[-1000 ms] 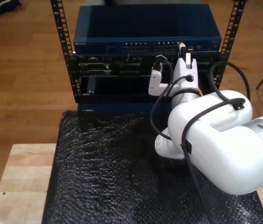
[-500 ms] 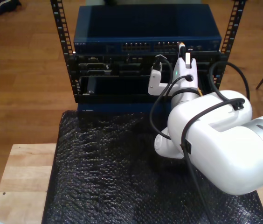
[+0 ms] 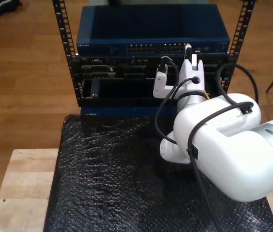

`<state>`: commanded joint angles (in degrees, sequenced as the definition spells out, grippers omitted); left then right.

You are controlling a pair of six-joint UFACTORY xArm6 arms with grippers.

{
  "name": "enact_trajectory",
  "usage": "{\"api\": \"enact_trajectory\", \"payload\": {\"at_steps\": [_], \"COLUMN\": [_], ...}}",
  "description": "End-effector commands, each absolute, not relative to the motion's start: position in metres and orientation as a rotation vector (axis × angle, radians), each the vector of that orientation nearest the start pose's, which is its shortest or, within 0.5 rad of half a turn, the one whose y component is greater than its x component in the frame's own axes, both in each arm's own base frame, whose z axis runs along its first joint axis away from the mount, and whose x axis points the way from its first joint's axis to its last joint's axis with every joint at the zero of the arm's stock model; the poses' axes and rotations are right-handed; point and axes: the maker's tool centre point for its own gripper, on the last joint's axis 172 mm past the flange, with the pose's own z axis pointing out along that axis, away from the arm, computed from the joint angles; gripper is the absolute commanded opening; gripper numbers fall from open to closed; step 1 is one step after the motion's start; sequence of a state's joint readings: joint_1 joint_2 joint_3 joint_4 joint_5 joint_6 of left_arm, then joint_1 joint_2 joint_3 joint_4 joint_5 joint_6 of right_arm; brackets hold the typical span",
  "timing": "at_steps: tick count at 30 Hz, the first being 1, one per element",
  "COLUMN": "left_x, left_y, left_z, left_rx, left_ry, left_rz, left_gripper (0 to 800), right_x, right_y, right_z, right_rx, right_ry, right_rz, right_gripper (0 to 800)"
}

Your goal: Grab the cable and plug it in

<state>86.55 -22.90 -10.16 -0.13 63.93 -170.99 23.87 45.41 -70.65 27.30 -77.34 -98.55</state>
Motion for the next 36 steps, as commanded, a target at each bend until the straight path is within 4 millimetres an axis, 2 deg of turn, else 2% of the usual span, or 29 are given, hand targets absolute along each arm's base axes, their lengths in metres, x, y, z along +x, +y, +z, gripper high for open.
{"api": "enact_trajectory", "payload": {"at_steps": [19,22,24,27,29,32,36], "left_x": [0.008,0.008,0.008,0.008,0.008,0.008,0.008], "left_y": [0.117,0.117,0.117,0.117,0.117,0.117,0.117], "left_z": [0.035,0.035,0.035,0.035,0.035,0.035,0.035], "left_rx": [-2.149,-2.149,-2.149,-2.149,-2.149,-2.149,-2.149], "left_ry": [2.671,2.672,2.671,2.671,2.672,2.671,2.671], "left_rz": [-0.703,-0.705,-0.703,-0.703,-0.705,-0.703,-0.703], "left_gripper": [800,800,800,800,800,800,800], "right_x": [0.673,0.673,0.673,0.671,0.666,0.657,0.647], "right_y": [0.156,0.156,0.155,0.156,0.156,0.151,0.147], "right_z": [0.267,0.267,0.264,0.257,0.261,0.263,0.280], "right_rx": [1.144,1.143,1.150,1.164,1.167,1.175,1.175], "right_ry": [1.022,1.025,1.035,1.061,1.067,1.079,1.074], "right_rz": [1.283,1.283,1.278,1.268,1.266,1.253,1.261], "right_gripper": [6,122,246,318,375,421,429]}}
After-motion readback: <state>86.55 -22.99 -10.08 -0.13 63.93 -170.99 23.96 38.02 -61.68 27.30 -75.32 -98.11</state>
